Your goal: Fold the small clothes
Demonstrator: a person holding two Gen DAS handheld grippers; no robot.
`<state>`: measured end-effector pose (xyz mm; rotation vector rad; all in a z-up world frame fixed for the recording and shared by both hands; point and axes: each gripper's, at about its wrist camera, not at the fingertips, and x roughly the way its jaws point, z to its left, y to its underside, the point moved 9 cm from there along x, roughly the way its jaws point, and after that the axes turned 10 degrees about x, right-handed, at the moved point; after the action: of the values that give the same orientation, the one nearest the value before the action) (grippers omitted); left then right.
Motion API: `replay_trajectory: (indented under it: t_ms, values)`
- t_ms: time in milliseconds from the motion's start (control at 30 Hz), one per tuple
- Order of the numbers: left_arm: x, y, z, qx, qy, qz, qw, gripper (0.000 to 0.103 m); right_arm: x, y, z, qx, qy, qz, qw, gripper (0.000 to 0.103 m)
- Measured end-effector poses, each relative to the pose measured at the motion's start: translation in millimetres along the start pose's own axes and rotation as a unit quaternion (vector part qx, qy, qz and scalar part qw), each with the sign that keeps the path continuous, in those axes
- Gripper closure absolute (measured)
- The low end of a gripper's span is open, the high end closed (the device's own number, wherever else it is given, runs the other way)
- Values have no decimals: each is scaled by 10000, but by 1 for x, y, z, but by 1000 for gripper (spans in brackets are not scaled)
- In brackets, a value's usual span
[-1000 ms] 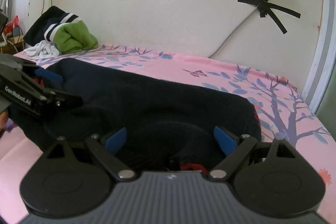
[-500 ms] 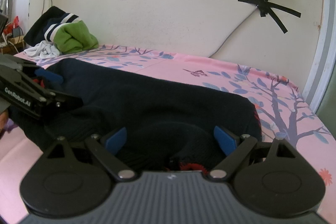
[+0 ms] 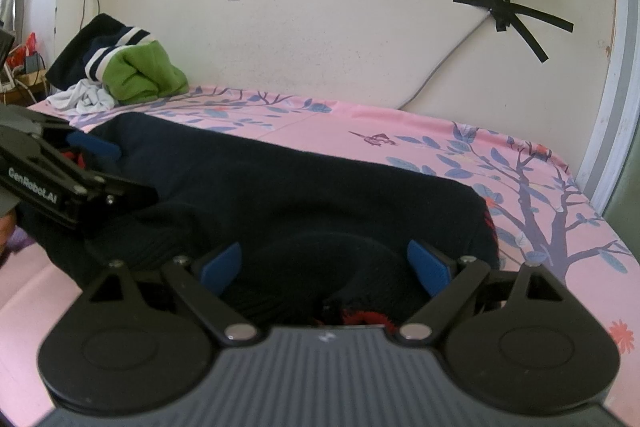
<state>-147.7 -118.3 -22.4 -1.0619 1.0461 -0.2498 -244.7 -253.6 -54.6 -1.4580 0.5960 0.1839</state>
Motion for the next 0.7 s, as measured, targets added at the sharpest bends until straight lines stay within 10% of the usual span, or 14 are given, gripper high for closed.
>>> replay_trajectory:
  t_ms: [700]
  values:
    - [28,-14,20,-304,156,167,9993,0,25,-19,-6,431,78,356,9984,20]
